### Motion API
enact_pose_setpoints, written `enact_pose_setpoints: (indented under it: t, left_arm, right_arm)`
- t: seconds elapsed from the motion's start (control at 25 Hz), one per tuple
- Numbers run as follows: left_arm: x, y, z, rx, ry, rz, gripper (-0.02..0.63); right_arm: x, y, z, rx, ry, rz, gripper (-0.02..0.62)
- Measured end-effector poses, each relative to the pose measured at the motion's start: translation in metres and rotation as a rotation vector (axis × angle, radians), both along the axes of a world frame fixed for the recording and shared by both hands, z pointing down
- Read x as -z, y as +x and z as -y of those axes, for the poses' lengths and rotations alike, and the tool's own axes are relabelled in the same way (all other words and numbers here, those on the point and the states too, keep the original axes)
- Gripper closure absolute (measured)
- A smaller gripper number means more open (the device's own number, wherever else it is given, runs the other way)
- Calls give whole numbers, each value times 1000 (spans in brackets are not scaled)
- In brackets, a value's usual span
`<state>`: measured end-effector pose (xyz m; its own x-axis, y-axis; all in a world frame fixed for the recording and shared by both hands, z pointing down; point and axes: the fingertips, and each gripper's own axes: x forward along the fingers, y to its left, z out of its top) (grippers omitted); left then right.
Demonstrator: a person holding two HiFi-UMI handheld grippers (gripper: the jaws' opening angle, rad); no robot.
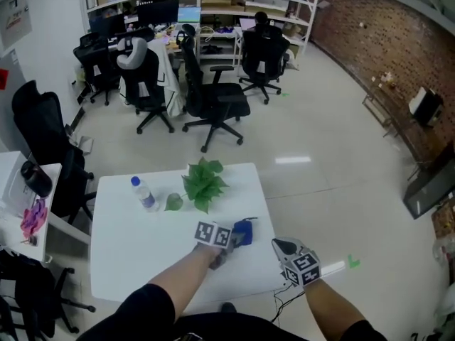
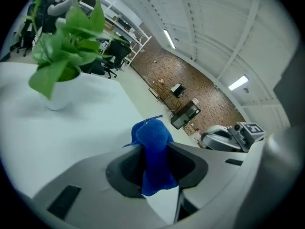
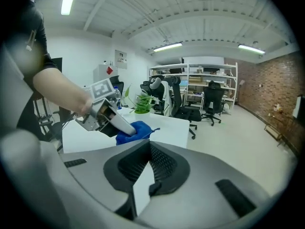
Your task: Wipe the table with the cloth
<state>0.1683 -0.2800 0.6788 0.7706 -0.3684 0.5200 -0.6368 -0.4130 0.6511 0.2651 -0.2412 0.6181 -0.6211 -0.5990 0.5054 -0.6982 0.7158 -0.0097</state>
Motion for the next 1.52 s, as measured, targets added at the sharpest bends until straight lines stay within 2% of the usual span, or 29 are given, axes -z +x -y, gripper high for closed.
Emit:
enact_pose_setpoints:
  t: [0.12, 0.24, 0.4, 0.52, 0.6, 0.8, 0.96, 1.16, 1.32, 1.4, 1.52]
  left_arm:
    - [-18, 36, 30, 61, -77, -10, 491]
    - [-37, 61, 52, 100, -150, 15, 491]
    - [-60, 87, 66, 97, -223, 52, 491]
    - [-78, 98, 69, 79, -249, 88, 491]
    - [-86, 102, 71, 82, -258, 99, 491]
    - [-87, 103, 76, 115, -285, 37, 500]
    - [-87, 98, 73, 131, -288, 12, 503]
    - [-87, 58, 74, 166, -282, 36, 503]
    - [-88, 21, 74, 202, -283, 94, 503]
    - [-84, 28, 76, 191, -265, 100, 503]
    - [-71, 69, 86, 159, -231, 11, 503]
  right_arm:
    - [-5, 55, -7, -44, -20, 3, 578]
    - [-19, 108, -20, -114, -58, 1, 578]
    - [-43, 160, -39, -183, -105, -13, 578]
    - [-54, 180, -46, -210, -120, -11, 578]
    - [-59, 186, -50, -210, -128, -11, 578]
    - [-67, 188, -53, -216, -140, -5, 578]
    - [-69, 177, -55, -184, -162, -10, 578]
    - [-65, 162, -49, -157, -154, -2, 578]
    - [-71, 157, -49, -143, -155, -6, 578]
    - [-73, 153, -53, -134, -169, -6, 578]
    - [-73, 151, -54, -130, -167, -9, 578]
